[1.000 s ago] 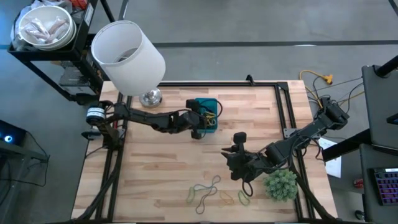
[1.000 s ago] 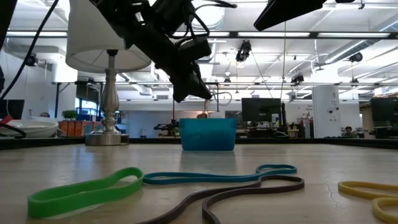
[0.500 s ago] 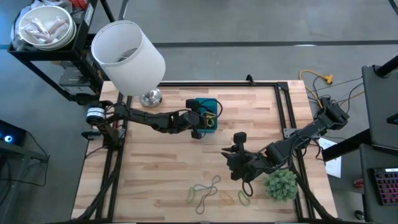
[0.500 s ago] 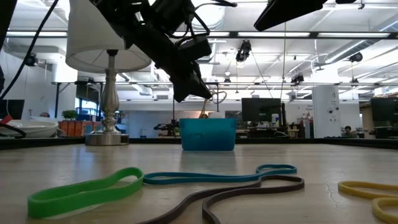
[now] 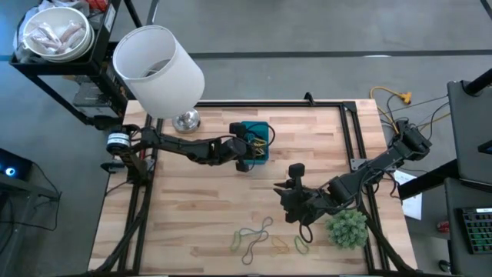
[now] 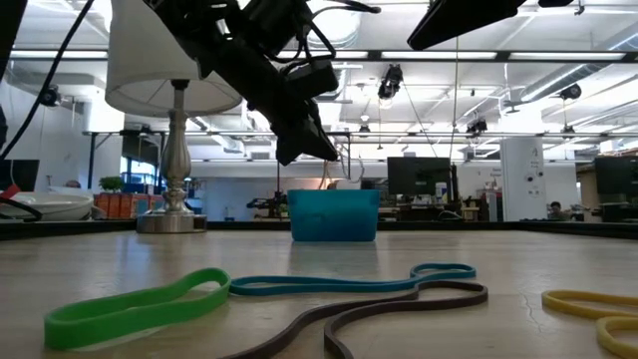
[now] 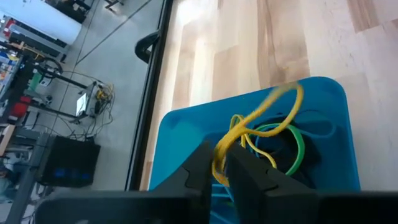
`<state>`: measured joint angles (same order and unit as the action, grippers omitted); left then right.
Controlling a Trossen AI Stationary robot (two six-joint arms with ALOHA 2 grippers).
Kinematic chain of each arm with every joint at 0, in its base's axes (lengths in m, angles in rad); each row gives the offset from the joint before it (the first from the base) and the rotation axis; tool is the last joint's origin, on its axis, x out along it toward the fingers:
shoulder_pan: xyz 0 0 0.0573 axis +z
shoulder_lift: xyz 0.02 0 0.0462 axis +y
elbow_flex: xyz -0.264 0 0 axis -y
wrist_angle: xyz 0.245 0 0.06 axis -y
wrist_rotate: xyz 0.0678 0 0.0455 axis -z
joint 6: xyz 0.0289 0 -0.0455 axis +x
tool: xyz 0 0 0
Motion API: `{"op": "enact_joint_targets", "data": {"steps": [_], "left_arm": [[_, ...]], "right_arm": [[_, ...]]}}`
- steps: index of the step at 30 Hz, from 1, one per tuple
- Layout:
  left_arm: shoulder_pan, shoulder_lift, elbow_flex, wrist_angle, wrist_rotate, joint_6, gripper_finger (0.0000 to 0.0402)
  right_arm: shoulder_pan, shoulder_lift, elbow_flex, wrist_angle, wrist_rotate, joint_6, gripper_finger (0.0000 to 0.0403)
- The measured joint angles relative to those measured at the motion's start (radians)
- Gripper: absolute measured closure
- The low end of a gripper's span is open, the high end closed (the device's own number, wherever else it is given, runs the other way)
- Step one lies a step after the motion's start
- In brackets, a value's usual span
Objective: Pick and place rubber bands into bin
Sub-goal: Put the yellow rubber band into the blue bin
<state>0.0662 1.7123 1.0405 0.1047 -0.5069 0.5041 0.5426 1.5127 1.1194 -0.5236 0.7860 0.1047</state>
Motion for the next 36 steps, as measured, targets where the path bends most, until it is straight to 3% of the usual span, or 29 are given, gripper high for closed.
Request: {"op": "enact_joint_targets", "data": {"steps": [7, 16, 29, 36], "left_arm": [[0.0, 0.0, 0.0, 0.0, -0.043, 0.0, 0.0323], [0.0, 0.0, 0.007, -0.06, -0.067, -0.081, 0.031], [0.006, 0.0, 0.01, -0.104, 0.024, -0.108, 0.031], [0.021, 0.0, 0.01, -0.13, 0.124, -0.133, 0.031]], "right_arm": [[0.0, 0.0, -0.001, 0.0, 0.0, 0.0, 0.0335], [0.0, 0.0, -0.001, 0.001, 0.0, 0.0, 0.0335], [0.0, 0.0, -0.002, 0.003, 0.0, 0.0, 0.0335], [0.0, 0.0, -0.002, 0.004, 0.0, 0.0, 0.0335]]}}
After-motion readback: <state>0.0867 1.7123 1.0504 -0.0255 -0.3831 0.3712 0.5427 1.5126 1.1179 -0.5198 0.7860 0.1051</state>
